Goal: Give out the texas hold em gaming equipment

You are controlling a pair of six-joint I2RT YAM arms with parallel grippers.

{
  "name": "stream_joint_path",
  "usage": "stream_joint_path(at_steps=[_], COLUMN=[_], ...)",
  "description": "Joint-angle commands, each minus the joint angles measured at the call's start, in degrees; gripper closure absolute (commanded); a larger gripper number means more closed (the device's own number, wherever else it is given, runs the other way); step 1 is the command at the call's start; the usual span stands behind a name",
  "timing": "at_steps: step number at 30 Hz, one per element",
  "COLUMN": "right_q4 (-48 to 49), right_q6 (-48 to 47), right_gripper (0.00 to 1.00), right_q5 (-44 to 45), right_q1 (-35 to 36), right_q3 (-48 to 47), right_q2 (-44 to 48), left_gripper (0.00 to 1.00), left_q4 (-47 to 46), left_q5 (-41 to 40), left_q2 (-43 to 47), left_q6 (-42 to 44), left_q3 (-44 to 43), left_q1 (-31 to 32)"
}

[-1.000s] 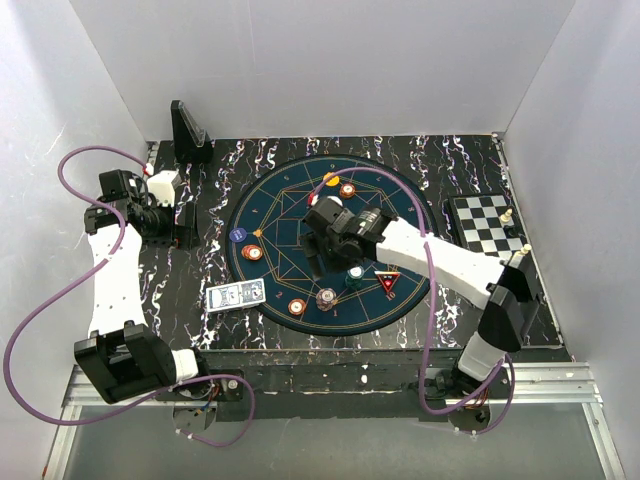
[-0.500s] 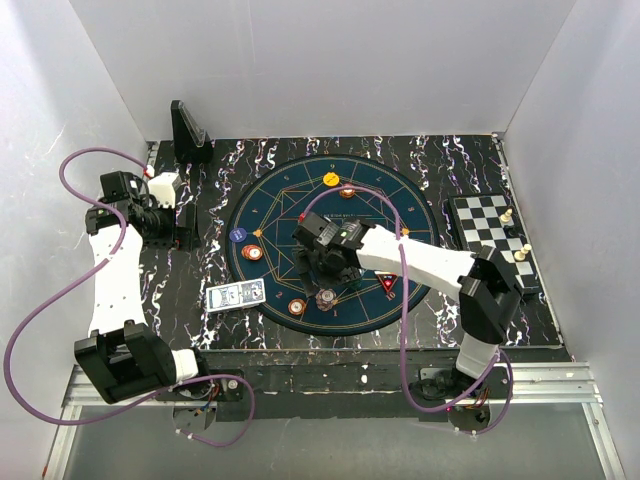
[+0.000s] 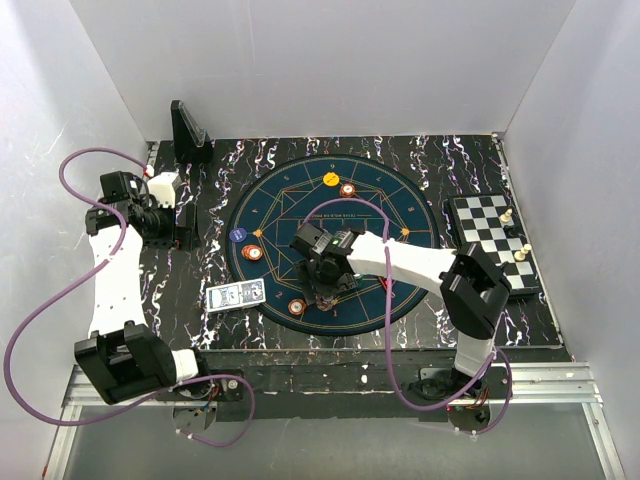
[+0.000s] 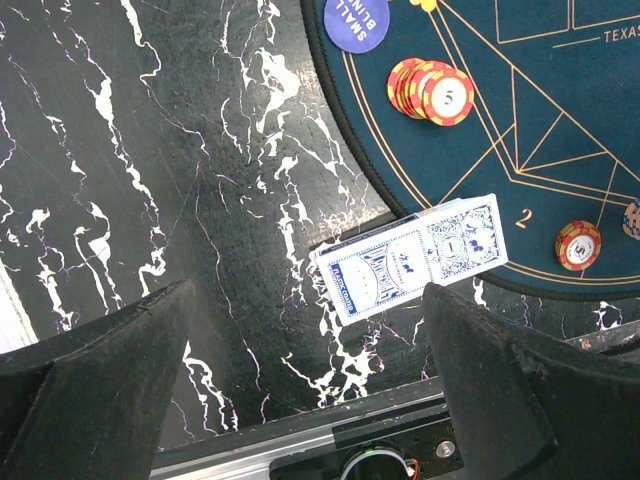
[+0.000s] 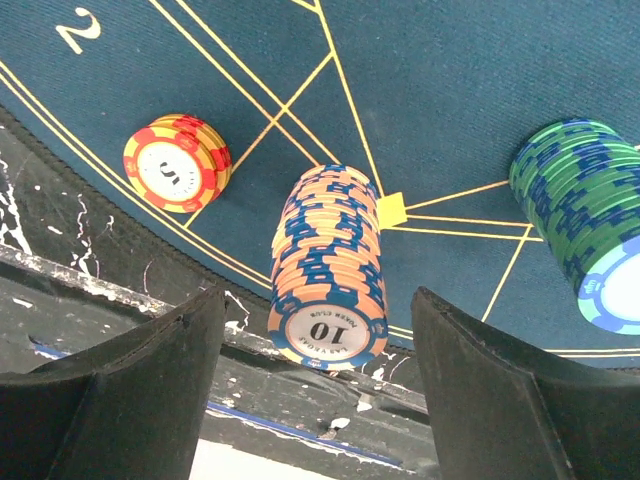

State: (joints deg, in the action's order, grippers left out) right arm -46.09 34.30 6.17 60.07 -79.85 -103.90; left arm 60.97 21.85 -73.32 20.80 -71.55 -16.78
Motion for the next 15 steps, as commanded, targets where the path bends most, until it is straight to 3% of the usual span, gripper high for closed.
stream_joint_path(at_steps=[1, 15], right_q4=[1.52, 2.05], right_q6=[0.32, 0.15], right_gripper=[0.21, 0.49], right_q5=[-0.64, 0.68], right_q1=[0.22, 0.22], right_q3=[0.75, 0.84], right_q2=[-0.95, -0.43], left_gripper=[0.02, 0.02], left_q4=[-1.20, -1.73], left_q5=[0.21, -0.58], left_q2=[2.39, 3.01], left_q6=[-0.14, -0.05], left_q3=[0.80, 1.59], left_q1=[-0.28, -0.28])
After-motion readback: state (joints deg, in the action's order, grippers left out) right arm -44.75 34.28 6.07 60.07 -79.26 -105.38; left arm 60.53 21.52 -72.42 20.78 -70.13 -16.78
